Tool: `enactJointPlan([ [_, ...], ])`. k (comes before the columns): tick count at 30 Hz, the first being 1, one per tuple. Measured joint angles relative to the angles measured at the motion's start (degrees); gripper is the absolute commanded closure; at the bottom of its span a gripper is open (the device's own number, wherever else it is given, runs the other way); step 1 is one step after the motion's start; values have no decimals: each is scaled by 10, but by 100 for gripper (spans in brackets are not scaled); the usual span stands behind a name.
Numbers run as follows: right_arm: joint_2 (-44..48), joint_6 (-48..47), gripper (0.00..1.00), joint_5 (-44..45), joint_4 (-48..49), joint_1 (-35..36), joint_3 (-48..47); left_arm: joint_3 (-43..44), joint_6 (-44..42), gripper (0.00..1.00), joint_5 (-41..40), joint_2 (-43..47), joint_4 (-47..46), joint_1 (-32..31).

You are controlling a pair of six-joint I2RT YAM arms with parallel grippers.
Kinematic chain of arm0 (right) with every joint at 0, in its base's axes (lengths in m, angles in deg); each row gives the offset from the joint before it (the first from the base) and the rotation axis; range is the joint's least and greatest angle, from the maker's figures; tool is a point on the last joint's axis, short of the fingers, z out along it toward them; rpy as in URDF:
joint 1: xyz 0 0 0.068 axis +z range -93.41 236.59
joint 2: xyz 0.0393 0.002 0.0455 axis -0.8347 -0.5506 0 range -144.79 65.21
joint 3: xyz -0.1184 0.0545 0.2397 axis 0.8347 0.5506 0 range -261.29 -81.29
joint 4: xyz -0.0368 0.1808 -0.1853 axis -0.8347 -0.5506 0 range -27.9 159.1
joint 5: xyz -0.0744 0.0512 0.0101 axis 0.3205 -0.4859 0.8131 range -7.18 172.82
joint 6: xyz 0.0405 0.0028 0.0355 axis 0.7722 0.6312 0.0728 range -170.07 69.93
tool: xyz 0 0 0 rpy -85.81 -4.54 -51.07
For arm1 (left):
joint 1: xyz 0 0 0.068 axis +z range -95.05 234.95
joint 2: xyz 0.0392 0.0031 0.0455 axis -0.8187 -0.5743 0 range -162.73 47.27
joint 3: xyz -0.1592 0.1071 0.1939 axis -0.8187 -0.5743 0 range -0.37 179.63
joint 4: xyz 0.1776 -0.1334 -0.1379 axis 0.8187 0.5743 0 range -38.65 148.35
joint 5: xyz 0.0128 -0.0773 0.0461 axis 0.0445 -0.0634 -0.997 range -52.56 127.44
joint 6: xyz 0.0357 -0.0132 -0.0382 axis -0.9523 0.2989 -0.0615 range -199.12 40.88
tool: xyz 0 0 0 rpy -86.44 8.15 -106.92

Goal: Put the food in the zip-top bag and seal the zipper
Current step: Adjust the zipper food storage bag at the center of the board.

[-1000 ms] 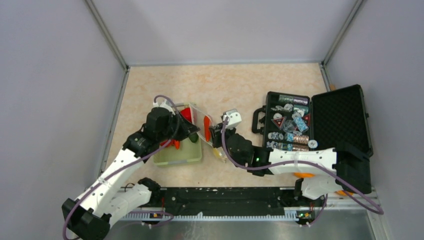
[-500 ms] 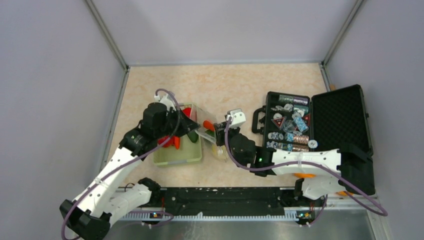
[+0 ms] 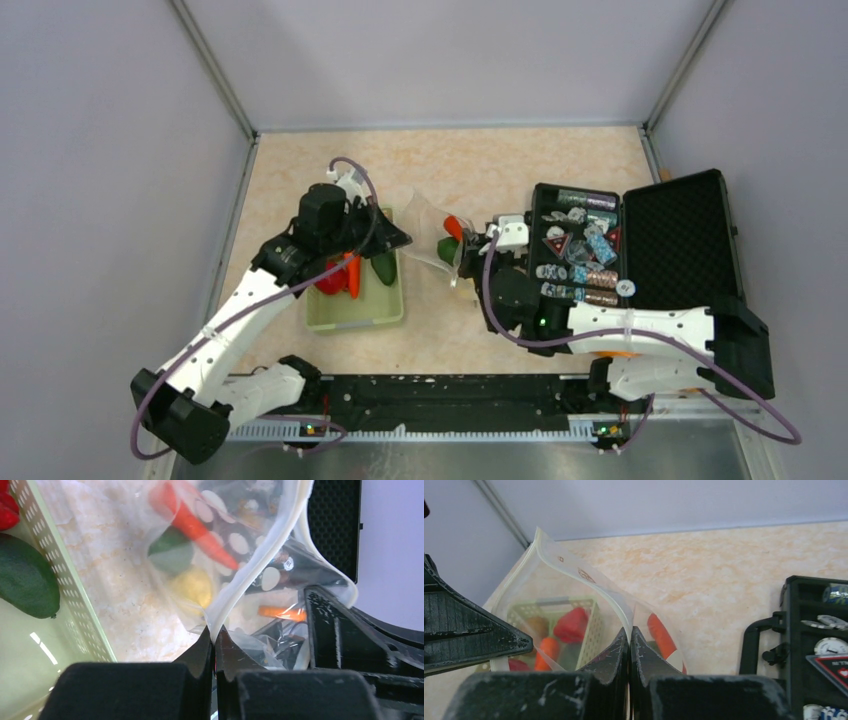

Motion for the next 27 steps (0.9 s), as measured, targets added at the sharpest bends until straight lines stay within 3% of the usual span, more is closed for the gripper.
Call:
enactJointPlan([
  [2,3,-21,100,11,9,0,0,2,0,97,5,-16,-9,0],
  [4,5,-44,100,18,17,-1,0,2,2,83,13,-23,-24,0],
  [6,5,-59,100,20,21,-1,0,2,3,79,16,-25,-44,0],
  [8,5,-65,100,18,19,-4,0,3,2,54,14,-28,-52,0],
  [9,4,-63,100,16,17,-5,0,5,0,35,7,-31,-50,0],
  [12,-11,-35,100,8,-5,-10,-6,3,-4,22,-31,-31,-33,0],
  [13,-22,-19,100,2,-20,-10,-10,-4,-2,9,-52,-26,-26,2],
  [14,-32,-5,100,-6,-33,-11,-14,-12,-2,3,-68,-18,-22,4],
  [20,-65,40,100,-53,-63,-11,-16,-87,12,1,-184,87,40,18],
  [27,-69,63,100,-78,-64,-11,-16,-83,76,1,-348,133,136,21],
])
